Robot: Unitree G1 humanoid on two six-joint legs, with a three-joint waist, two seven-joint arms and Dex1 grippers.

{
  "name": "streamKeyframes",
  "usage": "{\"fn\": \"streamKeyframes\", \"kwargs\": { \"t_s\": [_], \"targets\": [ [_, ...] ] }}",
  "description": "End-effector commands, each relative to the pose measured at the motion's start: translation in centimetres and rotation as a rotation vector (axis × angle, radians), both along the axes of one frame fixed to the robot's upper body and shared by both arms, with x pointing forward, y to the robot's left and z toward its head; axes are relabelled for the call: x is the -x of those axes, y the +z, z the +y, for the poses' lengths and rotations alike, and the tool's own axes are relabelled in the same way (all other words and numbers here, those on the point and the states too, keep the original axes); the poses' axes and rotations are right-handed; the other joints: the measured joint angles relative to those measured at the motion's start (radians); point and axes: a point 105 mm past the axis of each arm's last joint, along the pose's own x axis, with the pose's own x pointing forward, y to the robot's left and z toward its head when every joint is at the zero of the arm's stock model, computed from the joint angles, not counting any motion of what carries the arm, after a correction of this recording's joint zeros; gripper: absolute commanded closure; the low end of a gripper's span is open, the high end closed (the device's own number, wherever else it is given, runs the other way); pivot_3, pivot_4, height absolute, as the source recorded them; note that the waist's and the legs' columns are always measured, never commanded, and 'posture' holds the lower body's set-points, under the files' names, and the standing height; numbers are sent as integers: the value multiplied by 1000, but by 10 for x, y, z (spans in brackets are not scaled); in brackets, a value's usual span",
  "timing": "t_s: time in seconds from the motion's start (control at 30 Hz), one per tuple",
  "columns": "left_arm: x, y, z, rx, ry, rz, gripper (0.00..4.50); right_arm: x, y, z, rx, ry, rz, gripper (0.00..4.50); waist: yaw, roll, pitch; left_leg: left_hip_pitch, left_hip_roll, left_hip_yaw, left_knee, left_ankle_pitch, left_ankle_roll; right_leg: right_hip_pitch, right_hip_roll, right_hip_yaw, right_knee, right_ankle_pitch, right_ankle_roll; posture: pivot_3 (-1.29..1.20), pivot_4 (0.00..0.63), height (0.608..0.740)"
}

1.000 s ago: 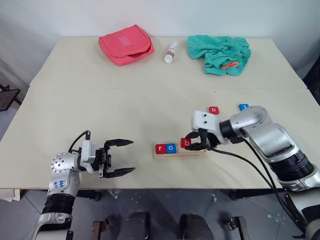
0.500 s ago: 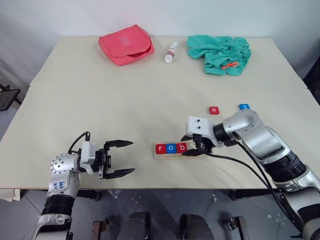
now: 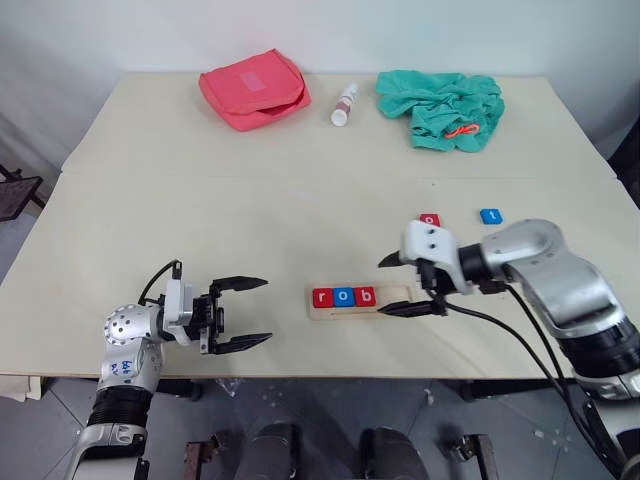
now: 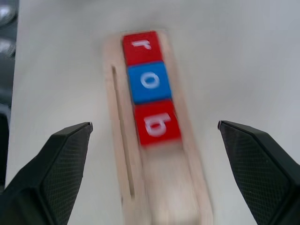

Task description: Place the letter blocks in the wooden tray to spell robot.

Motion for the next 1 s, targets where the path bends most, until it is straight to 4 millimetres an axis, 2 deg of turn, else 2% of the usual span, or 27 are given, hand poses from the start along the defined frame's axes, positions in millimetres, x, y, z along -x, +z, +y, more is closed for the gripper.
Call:
{"fn": "streamKeyframes", "kwargs": {
  "t_s": [0.03, 0.1, 0.2, 0.27, 0.37, 0.43, 0.5, 1.0],
  "targets": [
    [0, 2, 1, 9, 7, -16, 0, -18, 24, -43, -119, -240, -131, 17, 0, 0, 0, 0, 0, 0, 0, 0, 0, 0, 0, 0, 0, 0, 0, 0, 150, 740],
    [-1, 2, 1, 11, 10, -13, 0, -26, 29, -72, -190, -401, -183, 17, 3, 0, 0, 0, 0, 1, 0, 0, 0, 0, 0, 0, 0, 0, 0, 0, 150, 740],
    [-2, 2, 1, 13, 12, -11, 0, -27, 31, -89, -262, -503, -211, 17, 3, 0, 0, 0, 0, 1, 0, 0, 0, 0, 0, 0, 0, 0, 0, 0, 150, 740],
    [-3, 3, 0, 15, 13, -9, 0, -24, 24, -104, -260, -563, -220, 17, 1, 0, 0, 0, 0, 1, 0, 0, 0, 0, 0, 0, 0, 0, 0, 0, 150, 740],
    [-4, 3, 0, 16, 13, -8, 0, -18, 18, -116, -266, -603, -223, 17, 1, 0, 0, 1, 0, 2, -1, 0, 0, 0, 0, 0, 0, 0, 0, 0, 150, 740],
    [-6, 4, -1, 17, 10, -5, 0, -8, 11, -136, -279, -669, -224, 17, 4, 0, 0, 1, 0, 2, -1, 0, 0, 0, 0, 0, 0, 0, 0, 0, 150, 740],
    [-8, 4, -1, 18, 9, -2, 0, 0, 7, -147, -297, -702, -216, 17, 13, 0, 0, 0, 0, 2, -1, 0, 0, 0, 0, 0, 0, 0, 0, 0, 150, 740],
    [-12, 7, 3, 9, 0, -2, 0, 9, 6, -153, -375, -720, -237, 17, 22, 0, 0, 2, 1, 4, 0, 0, 0, 1, 0, 1, -1, 0, 0, 0, 150, 740]
  ]
}}
